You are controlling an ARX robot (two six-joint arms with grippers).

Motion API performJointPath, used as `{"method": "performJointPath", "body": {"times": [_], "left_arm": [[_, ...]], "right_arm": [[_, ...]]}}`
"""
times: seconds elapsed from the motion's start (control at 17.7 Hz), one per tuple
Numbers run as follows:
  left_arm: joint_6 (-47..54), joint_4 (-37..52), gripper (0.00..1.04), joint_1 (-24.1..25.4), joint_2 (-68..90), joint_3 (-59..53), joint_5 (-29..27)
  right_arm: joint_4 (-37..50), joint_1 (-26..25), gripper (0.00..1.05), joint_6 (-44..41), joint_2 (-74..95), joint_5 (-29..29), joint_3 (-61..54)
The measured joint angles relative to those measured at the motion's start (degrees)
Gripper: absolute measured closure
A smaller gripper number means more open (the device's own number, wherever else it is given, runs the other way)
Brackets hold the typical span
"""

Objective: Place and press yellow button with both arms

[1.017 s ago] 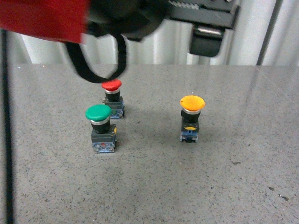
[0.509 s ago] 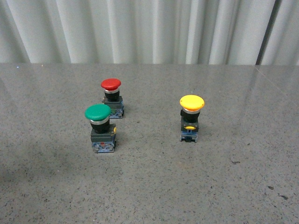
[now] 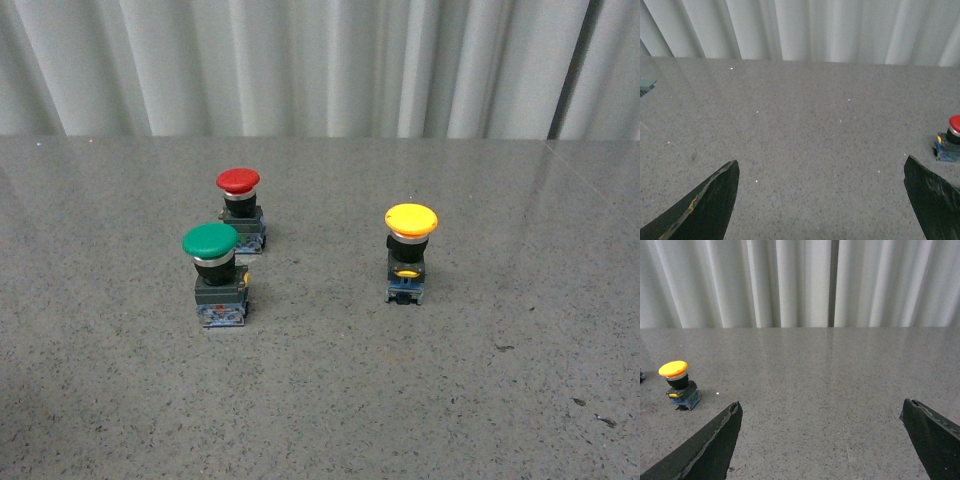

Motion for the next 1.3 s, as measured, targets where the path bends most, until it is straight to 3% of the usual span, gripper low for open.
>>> {"method": "performJointPath", "body": {"times": [0.23, 0.28, 0.34, 0.51, 0.62, 0.68, 0.73, 1.3], "left_arm": [[0.79, 0.52, 0.07, -3.43, -7.96, -4.87, -2.78], [-0.22, 8.72, 0.19, 0.74, -13.09, -10.27, 6.99], [-0.68, 11.32, 0.28, 3.78, -16.06, -13.90, 11.78], [-1.62, 11.65, 0.53, 3.32, -17.94, -17.79, 16.92], [-1.81, 11.30, 1.03, 3.72, -22.84, -21.86, 16.70], [-1.81, 4.31, 1.03, 3.72, -28.74, -22.73, 16.74], [-1.81, 3.52, 1.03, 3.72, -32.37, -23.67, 16.70], [-1.88, 3.96, 1.03, 3.72, -34.45, -25.83, 16.72]], "right_arm": [[0.00, 0.00, 0.07, 0.00, 0.00, 0.02, 0.00], [0.00, 0.00, 0.07, 0.02, 0.00, 0.00, 0.00], [0.07, 0.00, 0.07, 0.00, 0.00, 0.02, 0.00], [0.02, 0.00, 0.07, 0.00, 0.00, -0.02, 0.00], [-0.02, 0.00, 0.07, 0.00, 0.00, 0.02, 0.00], [-0.02, 0.00, 0.07, 0.00, 0.00, 0.02, 0.00], [-0.07, 0.00, 0.07, 0.00, 0.00, 0.02, 0.00], [-0.04, 0.00, 0.07, 0.00, 0.00, 0.00, 0.00]]}}
